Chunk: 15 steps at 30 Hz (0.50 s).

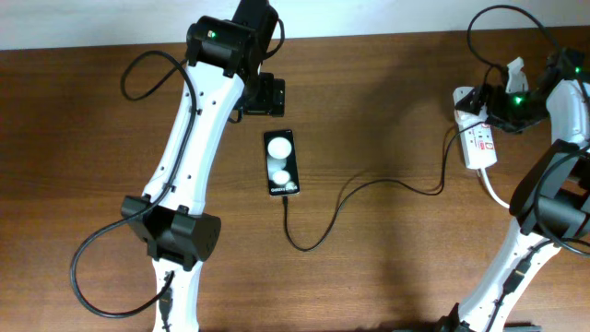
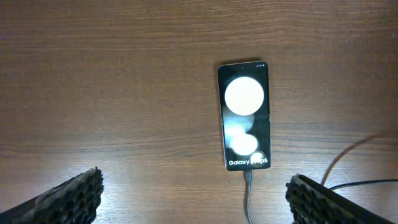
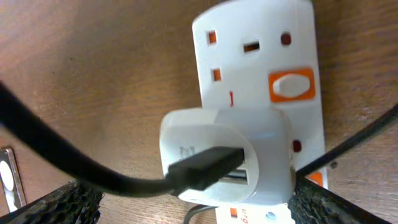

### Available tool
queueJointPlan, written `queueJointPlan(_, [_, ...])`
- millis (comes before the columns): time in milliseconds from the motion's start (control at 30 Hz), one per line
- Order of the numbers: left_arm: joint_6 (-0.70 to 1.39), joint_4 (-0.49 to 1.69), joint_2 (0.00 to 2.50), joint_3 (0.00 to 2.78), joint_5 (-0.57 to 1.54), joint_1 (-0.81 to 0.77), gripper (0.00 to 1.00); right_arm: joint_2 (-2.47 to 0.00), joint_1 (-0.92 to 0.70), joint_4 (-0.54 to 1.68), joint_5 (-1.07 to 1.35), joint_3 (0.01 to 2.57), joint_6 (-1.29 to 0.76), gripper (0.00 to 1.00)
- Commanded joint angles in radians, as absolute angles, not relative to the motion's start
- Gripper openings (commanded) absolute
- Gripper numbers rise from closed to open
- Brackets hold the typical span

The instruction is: Plug charger to phone and switch on socket

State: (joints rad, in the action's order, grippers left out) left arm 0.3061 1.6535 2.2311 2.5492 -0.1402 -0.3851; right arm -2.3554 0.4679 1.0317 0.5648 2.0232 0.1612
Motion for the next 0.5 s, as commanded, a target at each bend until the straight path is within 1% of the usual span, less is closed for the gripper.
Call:
queueJointPlan(0, [0.298,1.655,2.212,2.562,-0.158,-0.384,0.99,-2.370,0.466,1.036,0.564,2.067,0.175,0.99])
queueJointPlan(133, [0.298,1.655,2.212,2.562,-0.158,-0.384,0.99,-2.370,0.464,1.056,0.562,2.066,0.176,0.99])
queueJointPlan(233, [0.298,1.655,2.212,2.562,-0.158,-0.384,0.99,-2.370,0.465,1.090,0.511,2.066,0.176,0.99])
queueJointPlan(467, [0.298,1.655,2.212,2.562,-0.158,-0.384,0.99,-2.370,0.462,1.071,0.511,2.065,0.186,0.99])
